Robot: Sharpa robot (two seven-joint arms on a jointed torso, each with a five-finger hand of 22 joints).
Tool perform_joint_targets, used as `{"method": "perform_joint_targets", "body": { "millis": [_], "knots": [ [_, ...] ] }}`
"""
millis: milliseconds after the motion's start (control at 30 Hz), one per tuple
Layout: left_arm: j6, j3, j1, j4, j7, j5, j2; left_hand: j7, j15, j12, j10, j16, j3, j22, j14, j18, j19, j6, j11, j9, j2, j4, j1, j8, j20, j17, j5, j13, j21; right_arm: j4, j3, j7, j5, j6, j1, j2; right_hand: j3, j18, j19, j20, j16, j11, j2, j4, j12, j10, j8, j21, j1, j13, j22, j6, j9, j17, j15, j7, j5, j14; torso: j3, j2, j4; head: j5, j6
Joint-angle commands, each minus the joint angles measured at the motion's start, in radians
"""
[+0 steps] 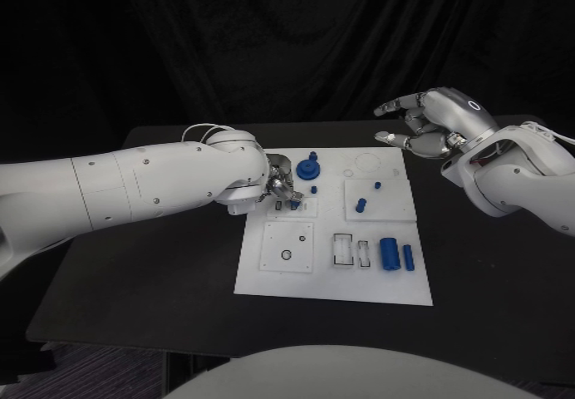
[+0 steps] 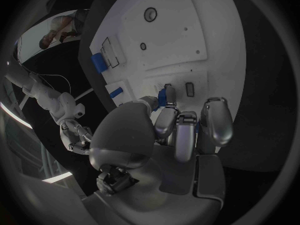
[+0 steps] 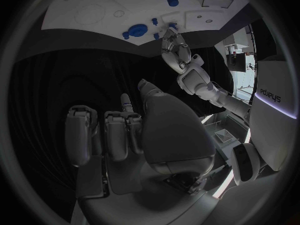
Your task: Assemble the parts on the task board
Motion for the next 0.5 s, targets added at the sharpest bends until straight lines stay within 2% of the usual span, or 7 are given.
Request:
{"method": "perform_joint_targets", "body": {
  "millis": [33,500],
  "knots": [
    [-0.022,0.001,-0.002,0.008,0.003,0.001,-0.004,-0.003,-0.002,0.130,0.183,0.003,0.020,-0.002,0.104,0.006,0.003,-0.001,-0.067,0.003,-0.005,-0.011,-0.008,-0.006,0.001,0.263,-0.001,0.694,-0.008,0.001,0.001,-0.018,-0.002,0.005,0.001,-0.001,0.001,0.003,0.040,0.006,-0.004,0.007,0.008,-0.005,0.003,0.106,0.000,-0.006,0.003,0.263,0.218,0.007,-0.001,0.226,0.007,-0.001,0.006,0.098,0.0003,0.000,-0.0002,0.002,0.000],
    [-0.029,0.000,-0.002,0.025,0.000,0.001,-0.023,-0.001,0.000,0.130,0.183,0.003,0.032,-0.005,0.104,0.007,0.001,-0.001,-0.065,0.006,-0.008,-0.010,-0.020,-0.010,0.002,0.263,-0.009,0.694,-0.011,0.002,0.001,-0.023,-0.002,0.009,0.001,-0.001,0.002,0.003,0.040,0.007,-0.004,0.007,0.009,-0.007,0.003,0.106,-0.001,-0.007,0.004,0.263,0.217,0.007,-0.002,0.225,0.007,-0.001,0.006,0.098,0.0003,0.000,0.0001,0.003,0.000]
  ]
}}
